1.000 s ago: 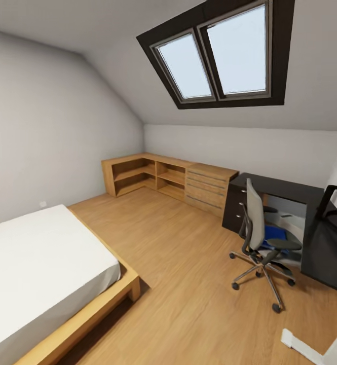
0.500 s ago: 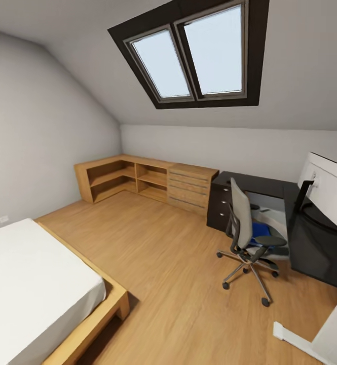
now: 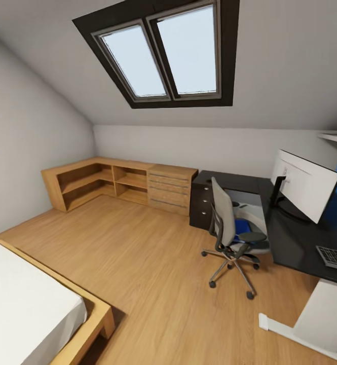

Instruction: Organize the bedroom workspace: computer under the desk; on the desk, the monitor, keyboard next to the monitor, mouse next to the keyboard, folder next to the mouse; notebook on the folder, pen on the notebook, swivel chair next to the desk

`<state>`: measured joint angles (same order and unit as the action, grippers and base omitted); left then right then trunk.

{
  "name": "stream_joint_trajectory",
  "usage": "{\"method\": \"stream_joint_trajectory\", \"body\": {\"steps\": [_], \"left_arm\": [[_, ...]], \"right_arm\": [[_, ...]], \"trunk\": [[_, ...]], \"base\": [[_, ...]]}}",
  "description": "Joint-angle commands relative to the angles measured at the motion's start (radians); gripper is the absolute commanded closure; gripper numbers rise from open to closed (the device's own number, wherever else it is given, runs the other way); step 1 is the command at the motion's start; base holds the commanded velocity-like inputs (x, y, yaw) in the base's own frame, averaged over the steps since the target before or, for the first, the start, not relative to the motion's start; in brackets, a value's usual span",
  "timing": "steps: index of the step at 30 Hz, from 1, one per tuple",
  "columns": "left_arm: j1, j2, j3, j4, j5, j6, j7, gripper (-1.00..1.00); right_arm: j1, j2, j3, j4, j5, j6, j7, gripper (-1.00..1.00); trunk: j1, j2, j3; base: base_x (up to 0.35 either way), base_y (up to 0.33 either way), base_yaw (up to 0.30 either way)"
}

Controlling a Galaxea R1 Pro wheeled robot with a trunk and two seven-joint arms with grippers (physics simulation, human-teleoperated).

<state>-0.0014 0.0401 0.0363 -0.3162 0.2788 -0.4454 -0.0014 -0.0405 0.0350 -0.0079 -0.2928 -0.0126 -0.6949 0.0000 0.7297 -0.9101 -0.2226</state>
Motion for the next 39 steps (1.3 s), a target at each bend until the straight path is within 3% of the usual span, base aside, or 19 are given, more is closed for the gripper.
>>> {"method": "stream_joint_trajectory", "body": {"steps": [1, 17, 39], "left_arm": [[0.0, 0.0, 0.002, 0.0, -0.001, -0.003, 0.0, -1.0], [0.0, 0.0, 0.002, 0.0, 0.0, -0.007, 0.0, -1.0], [0.0, 0.0, 0.002, 0.0, -0.001, -0.007, 0.0, -1.0]], "right_arm": [[-0.001, 0.0, -0.001, 0.001, -0.001, -0.003, 0.0, -1.0], [-0.001, 0.0, -0.001, 0.003, -0.001, -0.002, 0.0, -1.0], [-0.001, 0.001, -0.001, 0.003, -0.001, -0.002, 0.0, -1.0]], "trunk": [[0.0, -0.001, -0.001], [0.0, -0.001, -0.001], [0.0, -0.001, -0.014]], "base": [[0.009, 0.007, -0.3], [0.016, 0.006, -0.3], [0.252, 0.199, -0.243]]}}
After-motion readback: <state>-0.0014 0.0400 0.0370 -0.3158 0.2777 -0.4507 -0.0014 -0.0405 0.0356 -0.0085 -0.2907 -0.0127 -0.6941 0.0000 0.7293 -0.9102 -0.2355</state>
